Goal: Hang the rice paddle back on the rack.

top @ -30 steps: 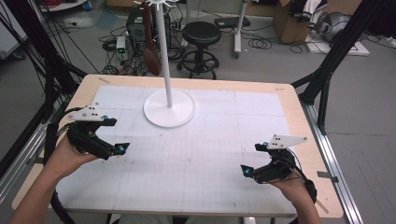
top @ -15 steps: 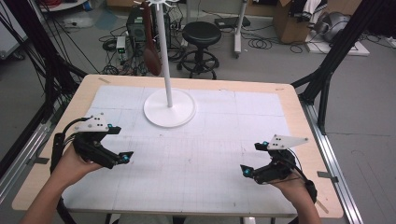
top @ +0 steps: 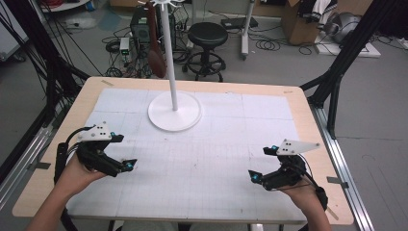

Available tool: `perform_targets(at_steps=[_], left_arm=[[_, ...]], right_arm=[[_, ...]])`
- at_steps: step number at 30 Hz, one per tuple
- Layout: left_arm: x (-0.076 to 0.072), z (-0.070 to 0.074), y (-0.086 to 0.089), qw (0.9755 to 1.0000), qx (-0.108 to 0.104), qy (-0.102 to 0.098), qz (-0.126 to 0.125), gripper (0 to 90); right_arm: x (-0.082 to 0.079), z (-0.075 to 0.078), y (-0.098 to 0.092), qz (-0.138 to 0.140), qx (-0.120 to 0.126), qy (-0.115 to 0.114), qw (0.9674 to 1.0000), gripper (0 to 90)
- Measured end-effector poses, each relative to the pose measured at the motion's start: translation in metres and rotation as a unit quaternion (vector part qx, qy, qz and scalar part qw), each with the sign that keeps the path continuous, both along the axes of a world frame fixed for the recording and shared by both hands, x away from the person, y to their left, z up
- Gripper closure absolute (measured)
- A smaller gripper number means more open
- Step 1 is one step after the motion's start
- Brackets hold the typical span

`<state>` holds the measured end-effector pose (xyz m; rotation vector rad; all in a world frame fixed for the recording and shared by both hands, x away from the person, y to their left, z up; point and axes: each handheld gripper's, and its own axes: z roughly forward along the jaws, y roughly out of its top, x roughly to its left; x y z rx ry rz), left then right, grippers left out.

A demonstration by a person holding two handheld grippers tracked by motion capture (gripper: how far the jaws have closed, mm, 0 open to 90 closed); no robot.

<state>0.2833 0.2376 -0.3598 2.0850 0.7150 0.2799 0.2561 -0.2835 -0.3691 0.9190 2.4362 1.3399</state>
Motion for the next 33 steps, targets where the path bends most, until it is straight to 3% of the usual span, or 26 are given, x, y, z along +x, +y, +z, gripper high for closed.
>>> perform_targets(at_steps=[18, 25, 33], left_arm=[[0.004, -0.016, 0.003, 0.9999, -0.014, 0.008, 0.004, 1.7], [0.002, -0.016, 0.004, 0.9998, -0.017, -0.006, 0.007, 1.7], [0.000, -0.016, 0.004, 0.9997, -0.022, -0.008, 0.003, 1.7]], right_arm=[[-0.001, 0.001, 0.000, -0.002, 0.002, -0.005, 1.0000, 0.5], [-0.001, 0.002, -0.001, -0.001, 0.003, -0.010, 0.9999, 0.5], [-0.002, 0.002, -0.001, -0.001, 0.003, -0.010, 0.9999, 0.5]])
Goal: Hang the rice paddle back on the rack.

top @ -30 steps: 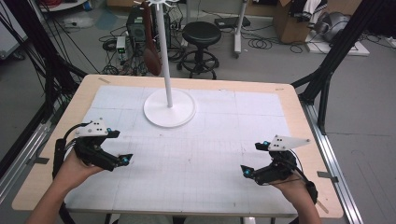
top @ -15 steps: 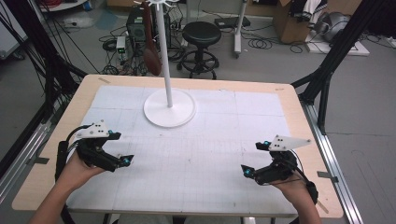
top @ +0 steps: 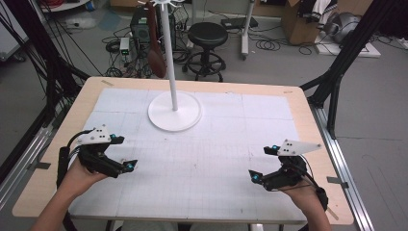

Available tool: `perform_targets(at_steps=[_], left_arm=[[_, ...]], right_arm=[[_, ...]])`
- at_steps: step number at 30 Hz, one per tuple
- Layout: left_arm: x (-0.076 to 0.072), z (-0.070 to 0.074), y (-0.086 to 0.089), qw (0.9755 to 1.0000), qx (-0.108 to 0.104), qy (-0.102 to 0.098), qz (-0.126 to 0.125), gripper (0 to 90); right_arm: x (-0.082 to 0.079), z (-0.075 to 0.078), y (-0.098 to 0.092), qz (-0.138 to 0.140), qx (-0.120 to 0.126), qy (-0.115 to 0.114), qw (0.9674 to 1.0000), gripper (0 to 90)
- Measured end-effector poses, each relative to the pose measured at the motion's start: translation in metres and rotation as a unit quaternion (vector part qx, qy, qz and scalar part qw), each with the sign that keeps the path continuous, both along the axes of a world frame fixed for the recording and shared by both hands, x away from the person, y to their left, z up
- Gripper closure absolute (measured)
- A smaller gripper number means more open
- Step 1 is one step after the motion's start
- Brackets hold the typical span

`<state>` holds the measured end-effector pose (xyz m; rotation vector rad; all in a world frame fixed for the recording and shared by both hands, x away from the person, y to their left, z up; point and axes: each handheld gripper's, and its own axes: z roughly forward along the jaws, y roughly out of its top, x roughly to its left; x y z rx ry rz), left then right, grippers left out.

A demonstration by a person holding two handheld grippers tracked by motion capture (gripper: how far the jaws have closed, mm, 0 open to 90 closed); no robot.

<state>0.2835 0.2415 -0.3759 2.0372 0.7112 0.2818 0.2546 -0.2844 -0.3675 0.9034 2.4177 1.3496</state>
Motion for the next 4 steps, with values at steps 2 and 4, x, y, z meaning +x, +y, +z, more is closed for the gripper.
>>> perform_targets(at_steps=[2, 4], left_arm=[[-0.0005, 0.0003, 0.0002, 1.0000, -0.001, -0.002, 0.001, 1.7], [-0.0006, 0.0005, 0.0004, 1.0000, -0.002, -0.002, 0.001, 1.7]], right_arm=[[-0.0001, 0.0002, 0.0003, 0.000, 0.000, 0.001, 1.0000, 0.5], [0.0000, 0.0002, 0.0003, 0.000, -0.001, 0.000, 1.0000, 0.5]])
